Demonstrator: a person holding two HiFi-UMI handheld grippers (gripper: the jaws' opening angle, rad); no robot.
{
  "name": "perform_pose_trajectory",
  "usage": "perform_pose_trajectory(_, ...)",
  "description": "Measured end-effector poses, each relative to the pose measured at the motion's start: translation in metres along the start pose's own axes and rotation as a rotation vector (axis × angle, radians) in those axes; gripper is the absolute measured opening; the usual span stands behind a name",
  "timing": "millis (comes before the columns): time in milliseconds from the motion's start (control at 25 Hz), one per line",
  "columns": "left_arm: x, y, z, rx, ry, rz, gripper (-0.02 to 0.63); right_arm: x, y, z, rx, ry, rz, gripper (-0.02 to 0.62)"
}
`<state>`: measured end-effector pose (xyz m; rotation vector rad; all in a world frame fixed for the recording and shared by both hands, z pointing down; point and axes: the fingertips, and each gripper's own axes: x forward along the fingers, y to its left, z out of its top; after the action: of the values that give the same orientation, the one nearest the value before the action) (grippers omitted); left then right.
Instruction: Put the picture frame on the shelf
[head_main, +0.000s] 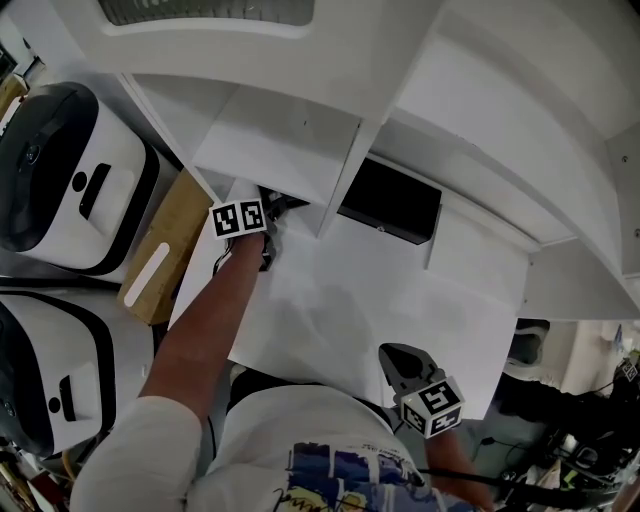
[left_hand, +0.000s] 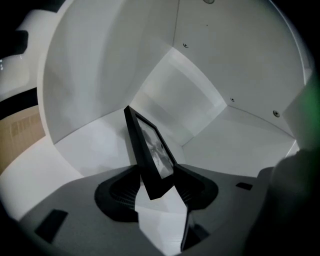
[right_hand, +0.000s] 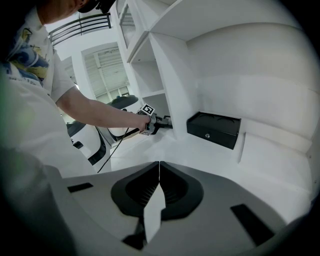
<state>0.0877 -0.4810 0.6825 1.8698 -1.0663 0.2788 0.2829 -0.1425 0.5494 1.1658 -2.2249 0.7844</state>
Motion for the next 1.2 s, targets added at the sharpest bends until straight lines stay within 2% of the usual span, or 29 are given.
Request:
perform_pose_trajectory(680, -0.007, 0.008, 0.000, 0.249, 0.008, 0.172, 0.307, -0.001, 0.002, -0.001, 0.005, -0.011, -0.014, 0.026)
perform_pose_trajectory(920, -0.023, 0.004, -0.001, 0.265, 0.013, 0.138, 0.307, 0.001, 0.012, 0.002, -0.008, -0.020, -0.014, 0.026)
perform_pose_trajectory(1200, -0.066, -0.009, -0.019, 0.336, 0.054, 0.046, 0.305, 0.012, 0.036, 0.009, -0.042, -0.033, 0.008, 0.026)
